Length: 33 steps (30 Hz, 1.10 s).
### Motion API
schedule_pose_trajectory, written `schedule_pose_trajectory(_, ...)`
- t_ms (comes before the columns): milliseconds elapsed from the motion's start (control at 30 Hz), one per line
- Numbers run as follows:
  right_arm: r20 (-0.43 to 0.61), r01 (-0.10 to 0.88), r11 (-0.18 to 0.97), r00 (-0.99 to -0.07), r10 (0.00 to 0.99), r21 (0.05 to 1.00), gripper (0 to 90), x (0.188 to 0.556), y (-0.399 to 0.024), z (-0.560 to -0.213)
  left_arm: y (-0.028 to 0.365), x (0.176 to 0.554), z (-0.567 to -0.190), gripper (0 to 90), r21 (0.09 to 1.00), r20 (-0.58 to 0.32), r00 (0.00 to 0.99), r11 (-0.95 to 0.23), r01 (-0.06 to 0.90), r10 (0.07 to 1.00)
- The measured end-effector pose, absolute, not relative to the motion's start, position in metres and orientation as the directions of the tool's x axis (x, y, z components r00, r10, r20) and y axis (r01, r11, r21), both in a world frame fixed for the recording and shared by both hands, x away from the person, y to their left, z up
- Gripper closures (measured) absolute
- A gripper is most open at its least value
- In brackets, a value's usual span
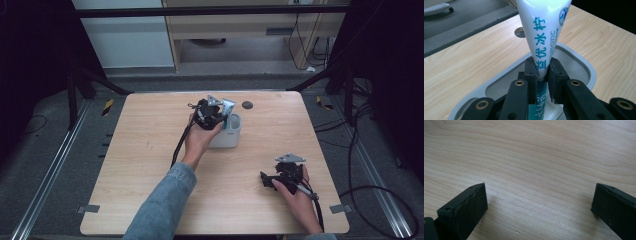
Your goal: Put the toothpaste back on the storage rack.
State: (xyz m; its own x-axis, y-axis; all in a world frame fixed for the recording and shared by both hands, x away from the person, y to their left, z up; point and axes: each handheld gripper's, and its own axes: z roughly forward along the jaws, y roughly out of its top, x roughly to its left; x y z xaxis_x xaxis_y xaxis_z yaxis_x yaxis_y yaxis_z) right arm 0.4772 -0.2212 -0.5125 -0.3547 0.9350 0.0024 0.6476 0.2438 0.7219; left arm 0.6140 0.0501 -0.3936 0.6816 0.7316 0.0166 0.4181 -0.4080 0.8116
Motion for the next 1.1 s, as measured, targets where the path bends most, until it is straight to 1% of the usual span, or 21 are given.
schedule_pose_trajectory(633, 0.002, 0.647, 0.244, -0.355, 0.935, 0.722, 0.4, 0.4772, -0.2212, -0.5125, 0.0528, 0.6169, -0.3946, 78.0, 0.816, -0.012, 0.669, -0.379, 0.436, 0.743)
schedule_pose_trajectory(1100, 0.0, 0.647, 0.246, -0.355, 0.935, 0.722, 0.4, 0.4773, -0.2212, -0.5126, 0.0545, 0.6133, -0.3912, 71.9, 0.822, 0.001, 0.668, -0.381, 0.423, 0.744)
